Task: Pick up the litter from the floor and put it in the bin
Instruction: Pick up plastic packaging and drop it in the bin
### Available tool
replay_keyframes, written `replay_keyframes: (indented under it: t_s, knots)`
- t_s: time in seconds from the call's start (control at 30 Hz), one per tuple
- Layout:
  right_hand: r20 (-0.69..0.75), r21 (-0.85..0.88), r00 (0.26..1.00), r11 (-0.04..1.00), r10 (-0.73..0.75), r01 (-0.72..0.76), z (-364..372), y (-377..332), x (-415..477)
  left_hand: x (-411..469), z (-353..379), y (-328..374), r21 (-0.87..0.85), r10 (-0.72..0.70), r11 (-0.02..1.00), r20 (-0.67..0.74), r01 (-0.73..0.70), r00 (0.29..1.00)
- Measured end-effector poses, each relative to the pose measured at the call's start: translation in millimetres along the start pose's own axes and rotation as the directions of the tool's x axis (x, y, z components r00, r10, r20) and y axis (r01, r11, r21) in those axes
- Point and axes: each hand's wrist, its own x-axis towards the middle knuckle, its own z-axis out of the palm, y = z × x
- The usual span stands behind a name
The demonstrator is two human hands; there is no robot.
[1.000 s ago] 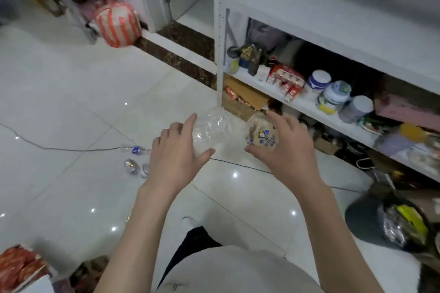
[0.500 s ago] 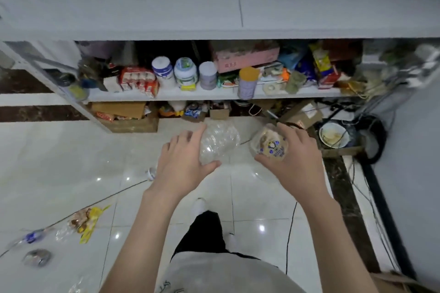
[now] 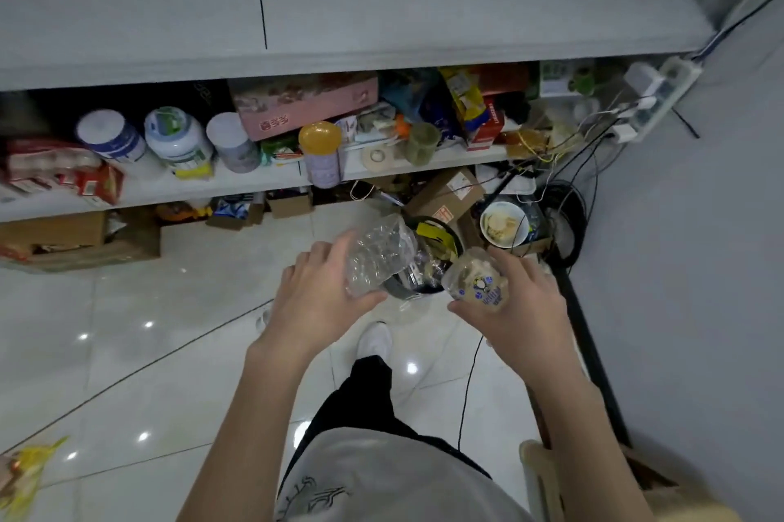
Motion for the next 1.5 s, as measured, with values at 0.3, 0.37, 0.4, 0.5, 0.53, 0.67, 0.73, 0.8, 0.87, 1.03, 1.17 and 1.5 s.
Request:
replay_keyframes:
  t_s: [0.3, 0.37, 0.4, 0.5, 0.53, 0.67, 0.73, 0.8, 0.87, 1.03, 1.17, 1.5]
  knots:
    - [0.087, -0.008, 0.996, 1.0, -0.011, 0.012, -18.0, 40.9, 89.9, 77.4, 30.9, 51.1, -0.023, -0.071, 0.997, 0.093, 0.074, 0.993]
    - [0.11, 0.004, 0.993, 1.0, -0.03, 0.03, -19.1, 53.5, 106.5, 85.6, 39.5, 62.7, -0.051, -0.088, 0.994, 0.105, 0.094, 0.991]
    - [0.127, 0.004, 0.991, 0.999, -0.041, 0.041, -19.0, 61.0, 115.7, 89.4, 44.6, 68.5, -0.057, -0.101, 0.993, 0.107, 0.107, 0.989]
    - [0.184, 0.007, 0.98, 0.997, -0.078, 0.078, -18.5, 86.4, 144.0, 99.5, 66.3, 89.1, -0.07, -0.172, 0.981, 0.11, 0.18, 0.979]
    - [0.21, 0.021, 0.974, 0.996, -0.089, 0.087, -18.5, 94.6, 153.4, 102.2, 74.8, 97.7, -0.08, -0.207, 0.973, 0.11, 0.216, 0.972]
    - [0.319, 0.036, 0.933, 0.985, -0.169, 0.166, -15.0, 128.7, 195.8, 116.3, 114.6, 130.8, -0.165, -0.311, 0.932, 0.09, 0.322, 0.946]
    - [0.355, 0.017, 0.909, 0.974, -0.218, 0.226, -11.8, 144.7, 216.4, 126.2, 137.5, 142.8, -0.204, -0.353, 0.911, 0.061, 0.357, 0.934]
    - [0.38, -0.013, 0.893, 0.964, -0.242, 0.266, -5.9, 158.2, 234.1, 139.7, 161.1, 150.4, -0.237, -0.391, 0.888, 0.063, 0.394, 0.918]
    - [0.391, -0.021, 0.883, 0.957, -0.259, 0.29, 3.2, 168.8, 248.2, 153.3, 184.6, 153.2, -0.286, -0.421, 0.858, 0.084, 0.427, 0.903]
    - [0.33, 0.06, 0.904, 0.962, -0.271, 0.267, 67.3, 207.7, 281.2, 202.9, 248.0, 127.3, -0.324, -0.528, 0.782, 0.109, 0.532, 0.842]
    - [0.321, 0.101, 0.918, 0.972, -0.232, 0.211, 134.9, 231.9, 313.7, 246.3, 303.1, 86.0, -0.305, -0.576, 0.762, 0.082, 0.571, 0.813]
    - [0.307, 0.189, 0.942, 0.979, -0.137, 0.081, 277.0, 258.3, 373.1, 324.2, 401.9, 0.3, -0.429, -0.588, 0.71, 0.074, 0.558, 0.805]
